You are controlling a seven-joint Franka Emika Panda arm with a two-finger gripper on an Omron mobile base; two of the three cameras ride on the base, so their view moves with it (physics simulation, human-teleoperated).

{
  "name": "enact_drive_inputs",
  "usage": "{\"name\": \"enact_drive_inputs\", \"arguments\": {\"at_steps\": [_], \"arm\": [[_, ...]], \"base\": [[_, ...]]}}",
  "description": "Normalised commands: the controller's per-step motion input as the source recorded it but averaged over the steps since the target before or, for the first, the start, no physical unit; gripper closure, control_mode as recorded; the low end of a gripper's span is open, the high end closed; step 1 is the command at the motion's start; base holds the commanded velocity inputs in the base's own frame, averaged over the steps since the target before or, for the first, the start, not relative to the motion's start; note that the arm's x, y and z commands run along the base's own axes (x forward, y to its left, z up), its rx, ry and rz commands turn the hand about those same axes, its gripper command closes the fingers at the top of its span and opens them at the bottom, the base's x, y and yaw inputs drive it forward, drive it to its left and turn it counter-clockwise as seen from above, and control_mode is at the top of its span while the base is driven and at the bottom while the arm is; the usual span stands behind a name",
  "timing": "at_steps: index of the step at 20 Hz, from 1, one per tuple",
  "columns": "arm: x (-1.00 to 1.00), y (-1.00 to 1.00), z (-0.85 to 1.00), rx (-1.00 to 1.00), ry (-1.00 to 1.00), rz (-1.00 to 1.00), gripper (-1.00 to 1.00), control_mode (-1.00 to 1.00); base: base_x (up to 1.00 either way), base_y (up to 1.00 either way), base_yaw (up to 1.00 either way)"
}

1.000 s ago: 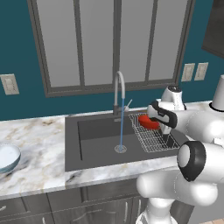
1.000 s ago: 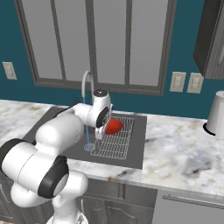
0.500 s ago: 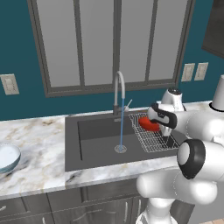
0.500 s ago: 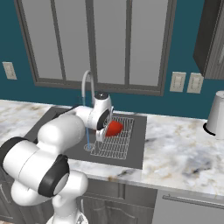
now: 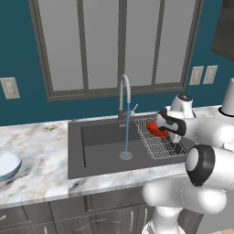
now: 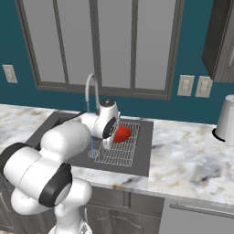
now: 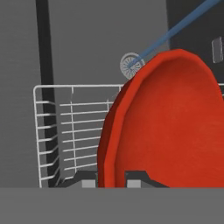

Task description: Rinse each bowl for a few seconds and place them down in the sink or on the counter.

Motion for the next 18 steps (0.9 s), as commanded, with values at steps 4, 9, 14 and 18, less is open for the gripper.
{"name": "enact_drive_inputs", "arguments": {"at_steps": [4,9,14,18], "arm": [[0.00,-0.02,-0.06,-0.03,-0.05,0.03,1.00,-1.00],[0.00,0.00,-0.13,-0.01,-0.01,0.02,1.00,-1.00],[0.00,0.00,-0.14,0.00,0.00,0.01,1.00,-1.00],[0.00,0.00,-0.15,0.00,0.00,0.01,1.00,-1.00]], "base": [[0.00,0.00,0.00],[0.00,0.00,0.00],[0.00,0.00,0.00],[0.00,0.00,0.00]]}}
